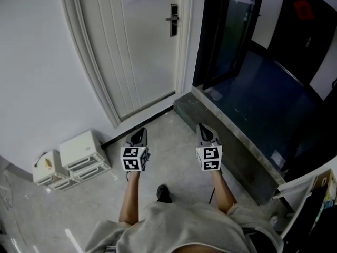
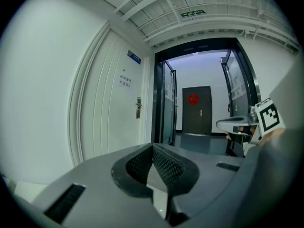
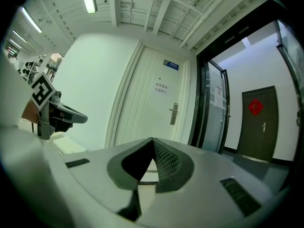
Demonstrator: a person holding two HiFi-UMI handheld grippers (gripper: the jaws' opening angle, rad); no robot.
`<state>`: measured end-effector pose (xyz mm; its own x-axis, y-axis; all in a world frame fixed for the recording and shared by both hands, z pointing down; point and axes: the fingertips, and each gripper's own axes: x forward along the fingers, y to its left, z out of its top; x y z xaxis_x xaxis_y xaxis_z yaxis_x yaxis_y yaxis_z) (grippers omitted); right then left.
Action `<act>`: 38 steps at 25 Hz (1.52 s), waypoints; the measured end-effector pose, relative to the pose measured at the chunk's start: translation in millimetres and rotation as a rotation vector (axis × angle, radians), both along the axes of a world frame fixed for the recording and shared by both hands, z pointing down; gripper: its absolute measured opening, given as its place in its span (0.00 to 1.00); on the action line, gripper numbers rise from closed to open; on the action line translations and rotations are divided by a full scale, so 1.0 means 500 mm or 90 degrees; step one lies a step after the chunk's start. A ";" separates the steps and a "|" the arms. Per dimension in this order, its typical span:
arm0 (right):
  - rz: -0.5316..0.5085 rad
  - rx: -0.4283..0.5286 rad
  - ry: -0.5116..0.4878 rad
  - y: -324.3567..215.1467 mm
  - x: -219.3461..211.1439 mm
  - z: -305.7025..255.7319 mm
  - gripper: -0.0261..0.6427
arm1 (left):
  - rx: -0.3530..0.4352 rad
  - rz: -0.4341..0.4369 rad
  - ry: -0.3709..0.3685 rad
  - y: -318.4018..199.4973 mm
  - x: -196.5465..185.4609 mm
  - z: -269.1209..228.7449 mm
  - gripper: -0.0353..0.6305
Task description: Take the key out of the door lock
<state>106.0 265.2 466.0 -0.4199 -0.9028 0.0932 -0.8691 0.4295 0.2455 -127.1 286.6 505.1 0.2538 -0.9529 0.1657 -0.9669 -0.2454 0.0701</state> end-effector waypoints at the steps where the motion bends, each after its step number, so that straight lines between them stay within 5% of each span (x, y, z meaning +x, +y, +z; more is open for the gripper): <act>1: 0.003 0.001 -0.001 -0.027 -0.012 -0.005 0.07 | 0.001 0.003 -0.001 -0.030 -0.012 -0.005 0.08; 14: 0.053 0.013 -0.010 -0.315 -0.089 -0.020 0.07 | 0.004 0.050 -0.013 -0.359 -0.105 -0.020 0.08; 28: 0.076 -0.016 -0.007 -0.476 -0.059 0.045 0.07 | -0.016 0.085 -0.021 -0.536 -0.066 0.031 0.08; 38: 0.058 -0.036 -0.006 -0.714 -0.054 0.094 0.07 | -0.032 0.084 -0.028 -0.770 -0.046 0.062 0.08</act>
<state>78.9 -91.8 512.9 -0.3371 -0.9308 0.1412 -0.9075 0.3611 0.2145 -150.2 -98.4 536.1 0.3674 -0.9023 0.2258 -0.9290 -0.3675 0.0431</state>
